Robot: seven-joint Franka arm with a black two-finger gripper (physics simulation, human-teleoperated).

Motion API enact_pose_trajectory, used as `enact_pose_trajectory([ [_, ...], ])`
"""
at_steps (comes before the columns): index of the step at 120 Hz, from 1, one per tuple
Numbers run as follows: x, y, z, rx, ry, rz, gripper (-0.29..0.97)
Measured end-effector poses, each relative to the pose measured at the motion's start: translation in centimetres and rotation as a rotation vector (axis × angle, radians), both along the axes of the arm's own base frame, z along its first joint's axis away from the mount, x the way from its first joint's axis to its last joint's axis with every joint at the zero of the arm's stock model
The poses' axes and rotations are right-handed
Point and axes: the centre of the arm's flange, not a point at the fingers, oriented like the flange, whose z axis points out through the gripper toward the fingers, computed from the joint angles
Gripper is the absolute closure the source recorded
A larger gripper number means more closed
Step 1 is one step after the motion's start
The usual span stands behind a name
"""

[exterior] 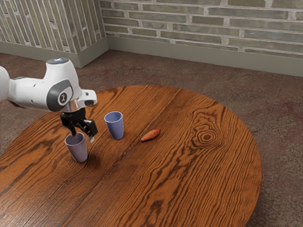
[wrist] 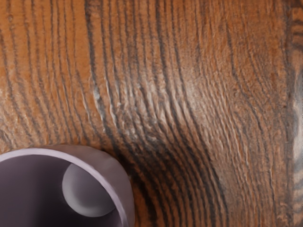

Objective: Place the left cup onto the right cup

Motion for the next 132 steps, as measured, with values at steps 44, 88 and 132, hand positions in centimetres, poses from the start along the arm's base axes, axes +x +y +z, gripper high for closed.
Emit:
enact_pose_trajectory([
  [44, 0.0, 0.7, -3.5, -0.023, 0.032, 0.042, 0.02],
  [88, -0.1, 1.2, -4.6, -0.027, 0.037, 0.059, 0.53],
  [132, -0.1, 1.3, -4.4, -0.025, 0.032, 0.06, 0.76],
])
